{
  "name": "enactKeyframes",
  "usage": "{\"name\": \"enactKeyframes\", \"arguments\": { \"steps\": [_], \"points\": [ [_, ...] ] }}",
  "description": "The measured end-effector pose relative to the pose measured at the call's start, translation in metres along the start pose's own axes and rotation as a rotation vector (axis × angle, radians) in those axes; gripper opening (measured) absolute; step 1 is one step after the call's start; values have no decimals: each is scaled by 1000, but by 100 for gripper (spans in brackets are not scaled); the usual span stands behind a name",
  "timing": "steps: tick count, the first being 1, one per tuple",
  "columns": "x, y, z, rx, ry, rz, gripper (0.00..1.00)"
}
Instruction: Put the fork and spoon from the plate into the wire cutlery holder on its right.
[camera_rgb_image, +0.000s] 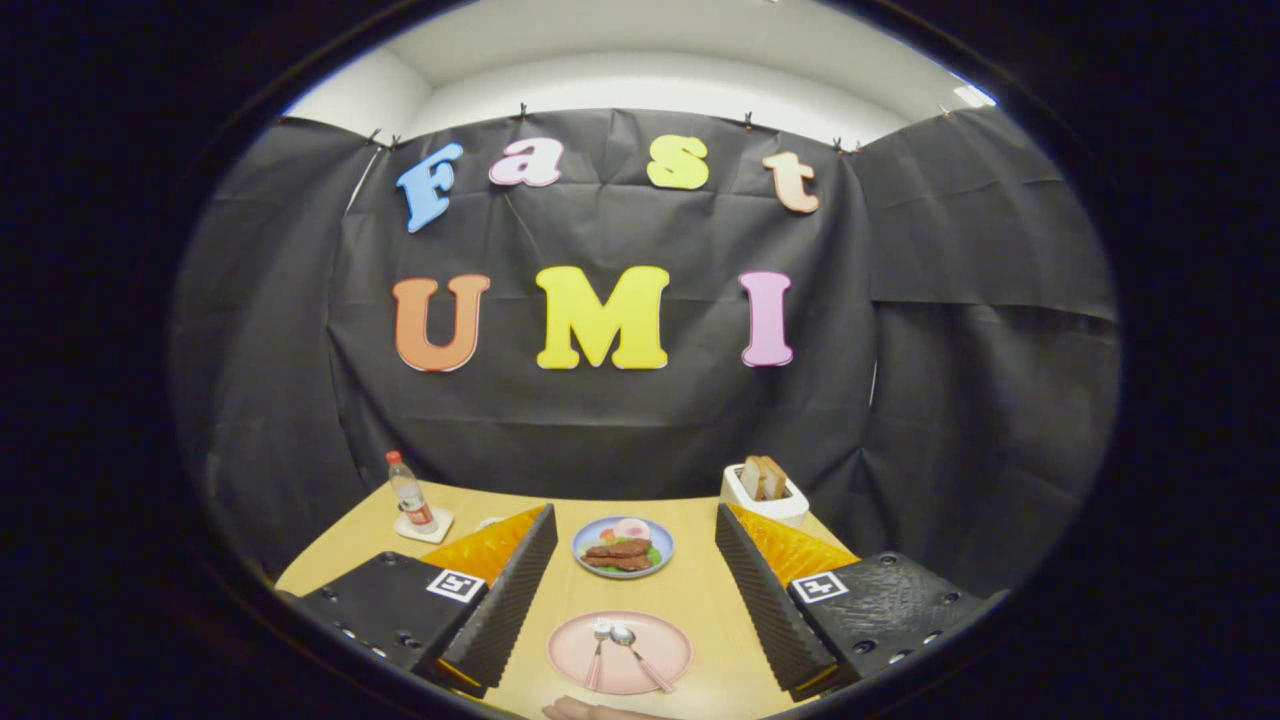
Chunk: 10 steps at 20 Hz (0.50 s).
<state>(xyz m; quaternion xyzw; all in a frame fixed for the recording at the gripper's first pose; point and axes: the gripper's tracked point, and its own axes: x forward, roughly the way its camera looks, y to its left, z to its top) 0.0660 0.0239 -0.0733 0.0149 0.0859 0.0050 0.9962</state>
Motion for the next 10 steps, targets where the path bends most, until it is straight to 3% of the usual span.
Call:
{"name": "enactKeyframes", "arguments": {
  "steps": [10],
  "points": [
    [65,-13,-133,-86,240,57,96]
  ]
}}
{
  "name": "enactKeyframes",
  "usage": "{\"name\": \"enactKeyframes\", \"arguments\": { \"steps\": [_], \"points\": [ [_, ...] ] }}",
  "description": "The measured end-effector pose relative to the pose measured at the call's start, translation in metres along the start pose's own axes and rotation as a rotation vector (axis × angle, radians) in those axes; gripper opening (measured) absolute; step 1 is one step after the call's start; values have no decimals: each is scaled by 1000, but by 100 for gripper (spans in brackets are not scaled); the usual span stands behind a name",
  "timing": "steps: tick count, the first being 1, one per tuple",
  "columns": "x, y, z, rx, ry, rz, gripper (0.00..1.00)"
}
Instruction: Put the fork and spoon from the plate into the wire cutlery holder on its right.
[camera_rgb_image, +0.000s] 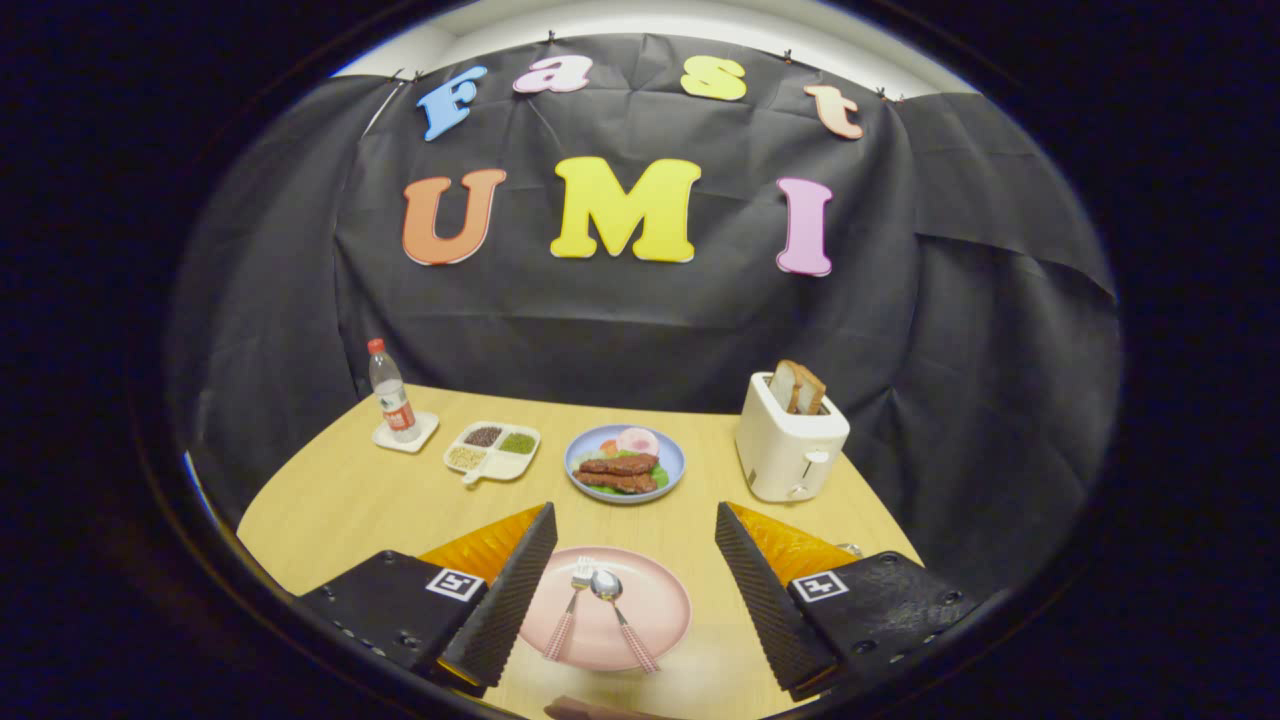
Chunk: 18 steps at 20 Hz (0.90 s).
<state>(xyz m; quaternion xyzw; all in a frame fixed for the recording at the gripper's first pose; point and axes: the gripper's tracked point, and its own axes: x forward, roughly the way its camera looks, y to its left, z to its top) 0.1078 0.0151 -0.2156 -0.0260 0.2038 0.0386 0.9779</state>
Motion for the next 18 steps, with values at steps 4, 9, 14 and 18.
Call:
{"name": "enactKeyframes", "arguments": {
  "steps": [4,9,14,18],
  "points": [
    [33,-2,-66,-45,139,37,96],
    [71,18,-151,-127,360,137,85],
    [90,22,-187,-158,473,192,64],
    [96,21,-193,-135,507,196,38]
  ]
}}
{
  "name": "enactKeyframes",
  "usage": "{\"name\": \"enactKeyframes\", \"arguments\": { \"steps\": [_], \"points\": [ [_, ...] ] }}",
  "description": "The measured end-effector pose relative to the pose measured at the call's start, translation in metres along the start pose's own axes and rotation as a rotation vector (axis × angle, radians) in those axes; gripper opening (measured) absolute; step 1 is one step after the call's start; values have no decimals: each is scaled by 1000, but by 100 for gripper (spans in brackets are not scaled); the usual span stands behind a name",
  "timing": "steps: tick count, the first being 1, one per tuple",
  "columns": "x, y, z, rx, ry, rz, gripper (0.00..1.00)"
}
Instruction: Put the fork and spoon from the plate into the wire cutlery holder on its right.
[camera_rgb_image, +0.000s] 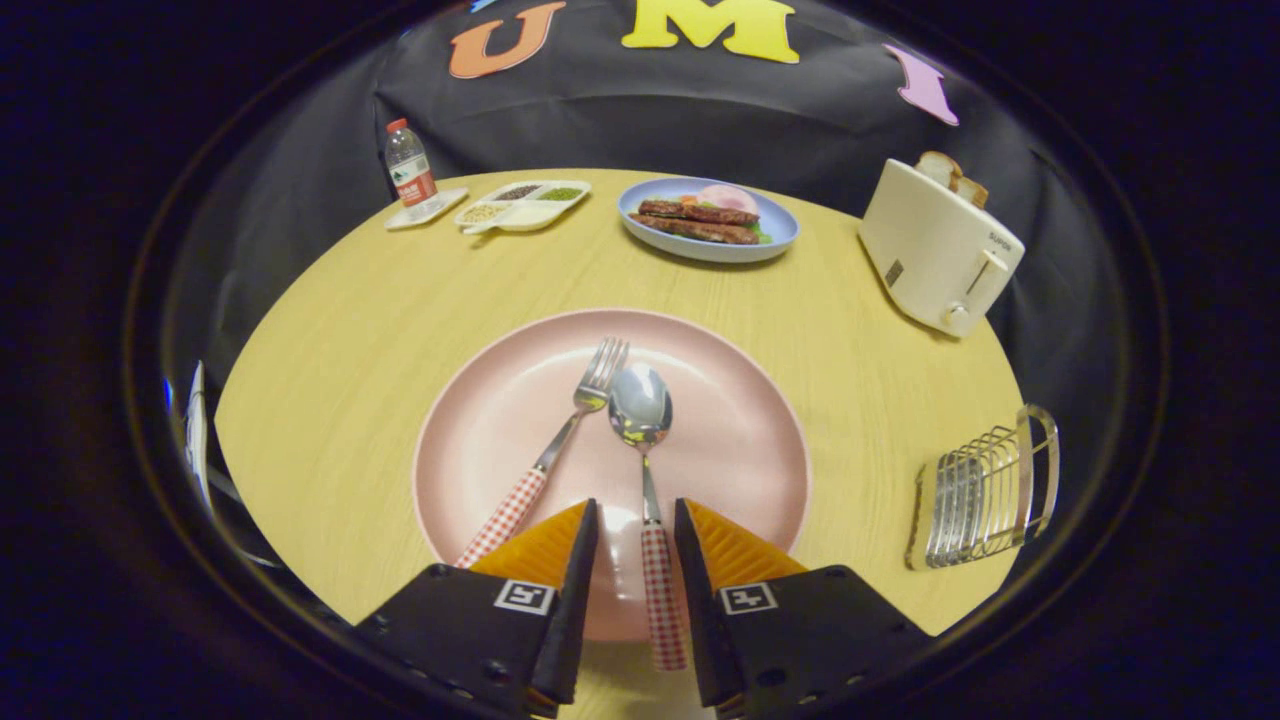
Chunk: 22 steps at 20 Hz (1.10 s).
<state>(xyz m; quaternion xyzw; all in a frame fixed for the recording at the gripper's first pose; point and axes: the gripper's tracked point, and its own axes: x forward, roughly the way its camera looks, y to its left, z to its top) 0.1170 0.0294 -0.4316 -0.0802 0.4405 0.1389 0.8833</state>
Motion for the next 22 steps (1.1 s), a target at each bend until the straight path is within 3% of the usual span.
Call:
{"name": "enactKeyframes", "arguments": {
  "steps": [4,5,14,22],
  "points": [
    [0,-6,-4,-10,4,-33,9],
    [-2,-9,-5,-11,8,-48,6],
    [-43,-26,6,39,-55,-60,2],
    [-130,-49,41,81,-168,-61,2]
  ]
}}
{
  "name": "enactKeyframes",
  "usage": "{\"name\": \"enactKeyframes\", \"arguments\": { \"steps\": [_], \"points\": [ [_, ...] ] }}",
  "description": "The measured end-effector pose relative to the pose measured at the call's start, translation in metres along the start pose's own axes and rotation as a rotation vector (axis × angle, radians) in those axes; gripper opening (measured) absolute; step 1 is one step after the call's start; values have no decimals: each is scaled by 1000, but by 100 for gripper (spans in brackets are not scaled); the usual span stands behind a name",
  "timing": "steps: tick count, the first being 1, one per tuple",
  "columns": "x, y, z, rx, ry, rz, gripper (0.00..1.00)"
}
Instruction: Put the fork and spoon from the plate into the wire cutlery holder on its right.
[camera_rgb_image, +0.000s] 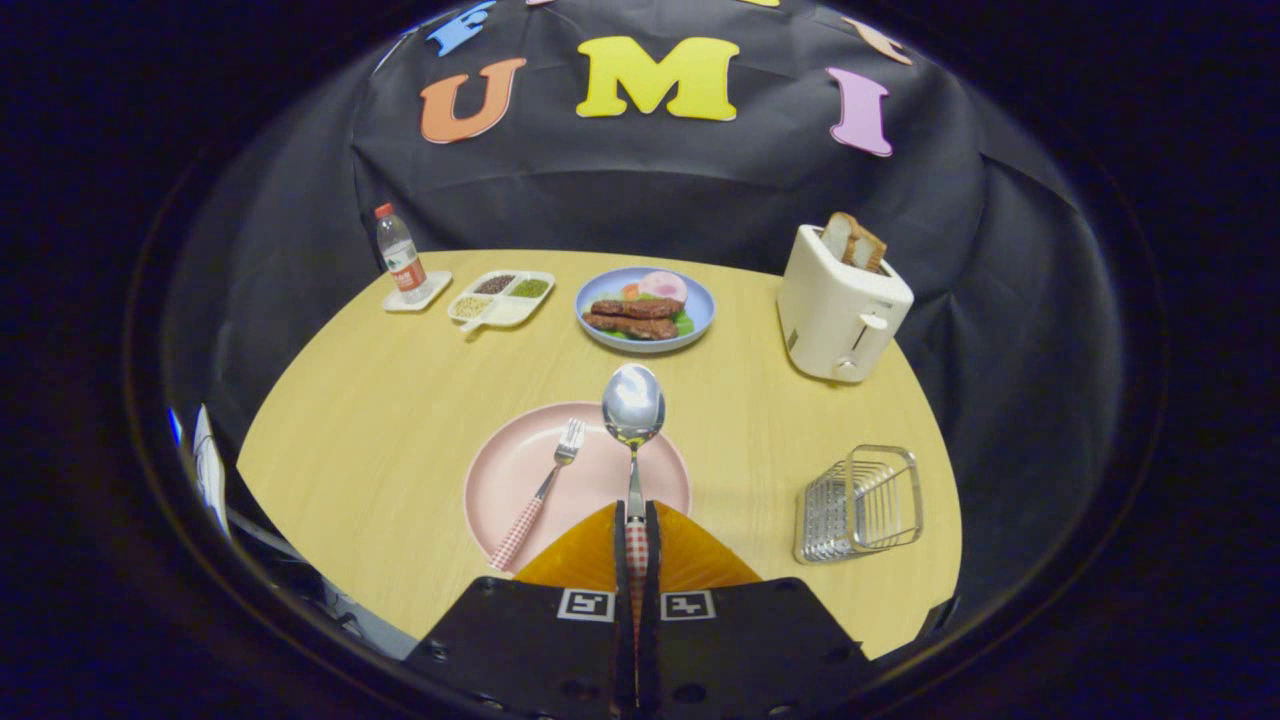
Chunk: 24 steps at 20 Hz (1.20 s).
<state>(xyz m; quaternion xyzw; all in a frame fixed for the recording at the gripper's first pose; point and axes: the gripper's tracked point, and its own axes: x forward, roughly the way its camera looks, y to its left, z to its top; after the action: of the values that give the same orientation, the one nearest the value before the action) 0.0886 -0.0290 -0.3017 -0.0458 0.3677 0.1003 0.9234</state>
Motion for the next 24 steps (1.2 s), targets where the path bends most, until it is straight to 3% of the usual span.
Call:
{"name": "enactKeyframes", "arguments": {
  "steps": [7,15,24],
  "points": [
    [-53,-64,18,51,-20,-49,2],
    [-60,-127,6,126,50,-62,3],
    [-22,-169,-46,245,369,-81,3]
  ]
}}
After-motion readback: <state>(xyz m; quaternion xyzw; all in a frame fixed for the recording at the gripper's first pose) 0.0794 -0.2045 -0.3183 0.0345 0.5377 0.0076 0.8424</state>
